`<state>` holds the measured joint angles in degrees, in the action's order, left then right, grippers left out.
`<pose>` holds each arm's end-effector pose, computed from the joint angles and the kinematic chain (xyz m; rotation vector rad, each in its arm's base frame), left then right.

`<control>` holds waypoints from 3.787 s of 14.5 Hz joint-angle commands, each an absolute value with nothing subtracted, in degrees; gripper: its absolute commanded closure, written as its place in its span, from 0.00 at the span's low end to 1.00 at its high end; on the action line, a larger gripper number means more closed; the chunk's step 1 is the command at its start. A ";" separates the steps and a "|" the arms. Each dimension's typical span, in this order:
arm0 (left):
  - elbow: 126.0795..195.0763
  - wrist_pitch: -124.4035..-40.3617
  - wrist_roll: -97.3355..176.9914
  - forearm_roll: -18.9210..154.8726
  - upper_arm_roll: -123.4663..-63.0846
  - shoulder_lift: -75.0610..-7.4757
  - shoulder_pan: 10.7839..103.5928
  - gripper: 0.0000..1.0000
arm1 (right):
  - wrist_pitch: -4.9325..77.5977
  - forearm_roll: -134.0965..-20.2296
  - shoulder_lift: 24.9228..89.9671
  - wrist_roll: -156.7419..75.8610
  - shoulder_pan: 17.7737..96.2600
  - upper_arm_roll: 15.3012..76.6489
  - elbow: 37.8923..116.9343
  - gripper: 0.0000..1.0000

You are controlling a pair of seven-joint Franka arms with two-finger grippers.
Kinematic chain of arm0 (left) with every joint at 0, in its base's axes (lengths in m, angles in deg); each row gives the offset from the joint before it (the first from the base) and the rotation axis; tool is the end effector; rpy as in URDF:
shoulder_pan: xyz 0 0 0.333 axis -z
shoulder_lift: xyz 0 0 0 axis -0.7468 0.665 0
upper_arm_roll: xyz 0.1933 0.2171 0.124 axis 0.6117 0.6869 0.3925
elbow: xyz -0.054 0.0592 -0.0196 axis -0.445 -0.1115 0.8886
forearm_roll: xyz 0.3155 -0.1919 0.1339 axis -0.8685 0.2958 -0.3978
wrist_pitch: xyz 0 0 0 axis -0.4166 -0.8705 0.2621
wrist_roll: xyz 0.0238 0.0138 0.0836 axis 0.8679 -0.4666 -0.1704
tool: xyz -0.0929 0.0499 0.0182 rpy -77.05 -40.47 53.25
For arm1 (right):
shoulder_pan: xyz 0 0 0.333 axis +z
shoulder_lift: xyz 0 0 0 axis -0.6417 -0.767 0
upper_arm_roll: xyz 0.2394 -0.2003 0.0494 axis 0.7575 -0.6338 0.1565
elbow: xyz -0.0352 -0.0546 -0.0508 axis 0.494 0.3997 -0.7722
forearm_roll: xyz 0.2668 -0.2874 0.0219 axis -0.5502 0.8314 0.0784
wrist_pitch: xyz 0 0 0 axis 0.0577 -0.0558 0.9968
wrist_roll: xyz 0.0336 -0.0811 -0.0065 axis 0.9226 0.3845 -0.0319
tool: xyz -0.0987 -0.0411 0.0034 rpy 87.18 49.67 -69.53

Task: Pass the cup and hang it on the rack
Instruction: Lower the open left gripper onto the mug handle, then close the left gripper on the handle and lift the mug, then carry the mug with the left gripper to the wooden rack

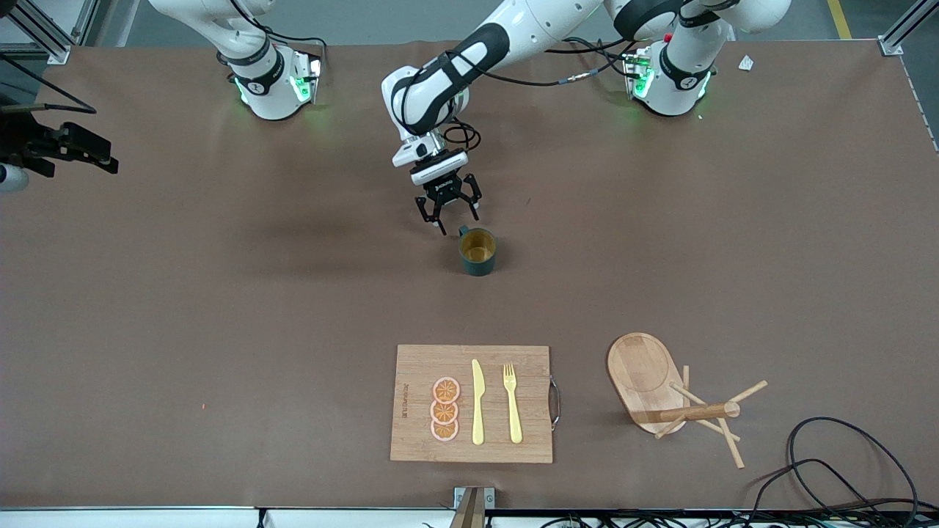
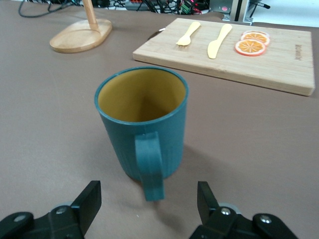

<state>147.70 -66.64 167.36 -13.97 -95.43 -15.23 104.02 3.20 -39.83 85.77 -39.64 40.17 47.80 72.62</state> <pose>0.2753 -0.6159 0.1402 -2.5478 -0.5288 -1.2930 0.5122 -0.0324 0.6258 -3.1269 -0.0673 0.1903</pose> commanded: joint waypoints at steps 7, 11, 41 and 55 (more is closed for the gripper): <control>147.26 -64.01 168.02 -16.96 -93.14 -14.59 104.56 0.36 | 0.61 -40.84 89.79 -40.55 38.16 48.70 71.39 0.00; 147.09 -64.01 168.11 -16.95 -92.27 -14.51 104.39 0.44 | -0.18 -41.11 86.63 -40.55 37.90 48.88 66.03 0.00; 140.33 -64.18 125.94 45.24 -92.26 -49.22 75.15 1.00 | -0.71 -40.76 84.95 -37.56 39.48 48.17 65.32 0.00; 137.68 -76.47 109.76 90.78 -92.18 -39.92 48.15 1.00 | -2.03 -40.76 85.04 -37.48 39.65 48.35 65.32 0.00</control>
